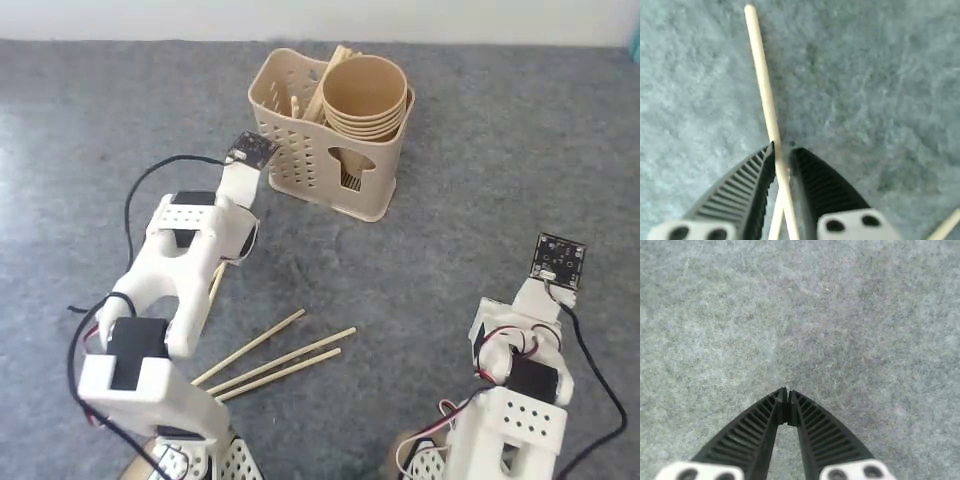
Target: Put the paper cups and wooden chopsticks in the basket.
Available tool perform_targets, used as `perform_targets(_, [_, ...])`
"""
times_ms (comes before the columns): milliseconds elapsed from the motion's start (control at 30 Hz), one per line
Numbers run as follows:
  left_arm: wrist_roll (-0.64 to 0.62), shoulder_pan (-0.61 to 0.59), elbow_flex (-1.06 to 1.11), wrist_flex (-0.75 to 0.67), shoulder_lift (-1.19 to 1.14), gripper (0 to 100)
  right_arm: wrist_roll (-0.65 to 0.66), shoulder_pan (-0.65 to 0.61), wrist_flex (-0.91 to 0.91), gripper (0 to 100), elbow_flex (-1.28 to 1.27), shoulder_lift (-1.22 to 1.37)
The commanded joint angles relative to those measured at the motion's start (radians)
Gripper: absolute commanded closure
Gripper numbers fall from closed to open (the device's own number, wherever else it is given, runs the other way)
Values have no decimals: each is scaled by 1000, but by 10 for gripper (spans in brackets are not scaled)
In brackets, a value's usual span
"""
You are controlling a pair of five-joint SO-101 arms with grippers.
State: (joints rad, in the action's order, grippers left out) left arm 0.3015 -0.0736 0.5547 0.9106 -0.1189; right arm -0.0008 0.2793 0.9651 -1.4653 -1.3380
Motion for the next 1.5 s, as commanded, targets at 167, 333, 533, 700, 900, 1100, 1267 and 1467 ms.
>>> perform_targets(167, [-11,-54,-7,14,8,859,15,7,-8,990,11,-19])
perform_targets(333, [-9,-54,15,29,6,862,15,7,-7,990,11,-19])
perform_targets(533, [-5,-34,65,41,8,985,15,7,-7,990,11,-19])
perform_targets(700, [-5,-35,71,98,18,987,15,7,-7,990,11,-19])
perform_targets(900, [-9,-44,28,112,20,987,15,7,-7,990,11,-19])
perform_targets(1100, [-77,-107,-213,282,20,987,15,7,-7,990,11,-19])
perform_targets(1267, [-130,-140,-473,428,20,987,15,7,-8,990,11,-19])
perform_targets(1467, [-180,-110,-745,554,20,987,15,7,-12,990,11,-19])
